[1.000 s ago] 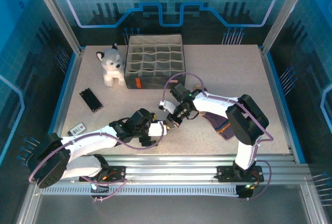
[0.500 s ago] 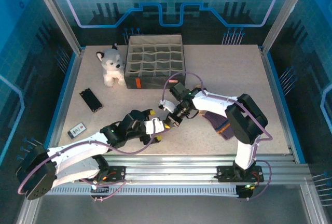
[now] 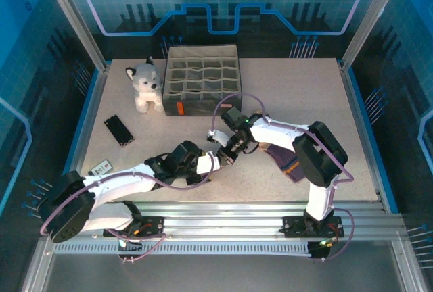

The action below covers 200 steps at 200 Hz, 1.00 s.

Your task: Roll the socks

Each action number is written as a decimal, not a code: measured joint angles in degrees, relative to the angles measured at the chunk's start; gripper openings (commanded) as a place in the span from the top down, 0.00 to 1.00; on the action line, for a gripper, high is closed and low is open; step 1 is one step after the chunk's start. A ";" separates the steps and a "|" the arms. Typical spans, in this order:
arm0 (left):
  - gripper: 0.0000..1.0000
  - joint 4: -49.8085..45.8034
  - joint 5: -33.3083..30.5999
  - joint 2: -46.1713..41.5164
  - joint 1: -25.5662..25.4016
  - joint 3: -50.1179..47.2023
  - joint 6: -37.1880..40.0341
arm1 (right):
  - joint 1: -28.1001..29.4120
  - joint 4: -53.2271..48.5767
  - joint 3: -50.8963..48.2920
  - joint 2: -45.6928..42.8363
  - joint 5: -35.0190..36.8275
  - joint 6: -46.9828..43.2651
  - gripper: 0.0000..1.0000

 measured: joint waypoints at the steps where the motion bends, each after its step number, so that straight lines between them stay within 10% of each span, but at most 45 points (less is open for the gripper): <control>1: 0.33 0.07 -0.07 0.15 -0.02 0.00 -0.07 | -0.02 0.00 0.02 0.02 -0.04 0.02 1.00; 200: 0.38 10.36 -12.22 1.33 -6.01 -2.21 6.03 | -1.77 -4.98 3.93 3.28 -2.89 1.18 1.00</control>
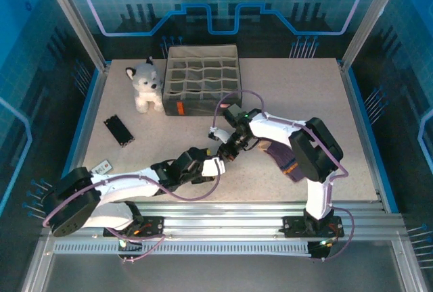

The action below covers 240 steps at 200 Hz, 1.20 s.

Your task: Roll the socks

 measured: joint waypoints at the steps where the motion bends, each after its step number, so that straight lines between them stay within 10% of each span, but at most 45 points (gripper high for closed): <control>1: 0.39 0.02 0.00 -0.11 0.00 -0.02 -0.02 | 0.00 -0.04 0.02 0.00 0.00 0.02 1.00; 105: 0.43 -1.14 -1.11 4.87 -0.74 0.07 0.15 | 0.00 -5.60 5.16 3.74 0.00 0.92 1.00; 168: 0.82 -2.73 -3.96 9.22 -0.83 3.65 0.50 | -0.76 -7.50 6.40 4.33 0.24 1.90 1.00; 187: 1.00 -4.46 -4.00 9.84 -0.85 5.20 0.04 | -1.33 -8.39 6.91 4.44 0.42 2.16 0.87; 240: 1.00 -15.52 2.19 10.27 0.46 11.37 -5.01 | -3.06 -7.74 6.38 2.73 -0.66 5.92 0.51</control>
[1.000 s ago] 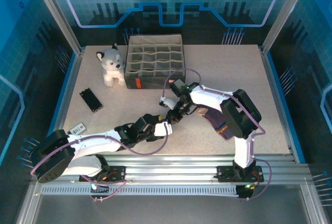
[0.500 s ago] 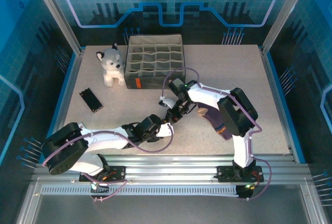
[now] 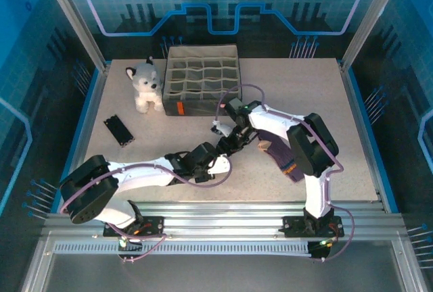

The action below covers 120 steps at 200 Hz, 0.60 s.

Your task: Roll the socks

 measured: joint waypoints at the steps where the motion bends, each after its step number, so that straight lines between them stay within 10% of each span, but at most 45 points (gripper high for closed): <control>1: 1.00 -0.35 0.33 0.09 0.11 0.26 -0.31 | -0.07 0.02 -0.04 -0.11 -0.04 0.15 0.51; 120: 1.00 -17.27 17.94 7.02 8.92 14.03 -23.02 | -6.62 16.79 -20.98 -29.66 13.22 25.59 0.47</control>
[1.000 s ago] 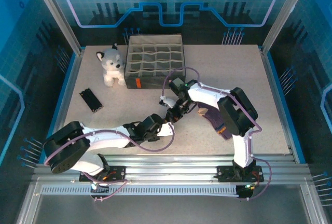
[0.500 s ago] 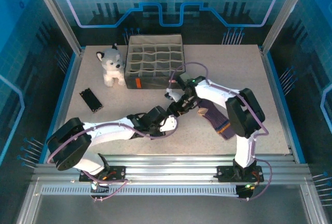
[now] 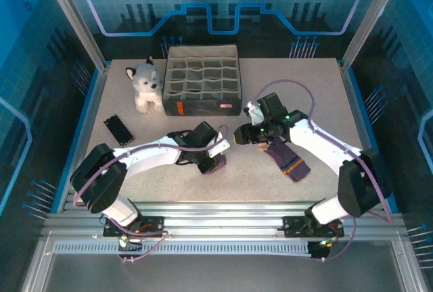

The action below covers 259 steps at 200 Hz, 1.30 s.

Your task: Roll the socks

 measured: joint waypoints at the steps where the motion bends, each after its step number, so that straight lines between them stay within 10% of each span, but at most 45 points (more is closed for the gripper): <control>1: 1.00 -0.04 0.07 0.07 0.02 0.07 -0.15 | 0.04 0.07 -0.20 -0.15 0.11 0.13 0.47; 104: 1.00 12.37 6.38 2.56 1.07 -2.58 -21.57 | 7.82 8.81 -17.16 -13.49 10.36 23.82 0.41; 259: 1.00 31.78 10.64 -0.74 3.30 -14.53 -33.05 | 12.50 36.72 -24.59 0.96 10.05 48.37 0.31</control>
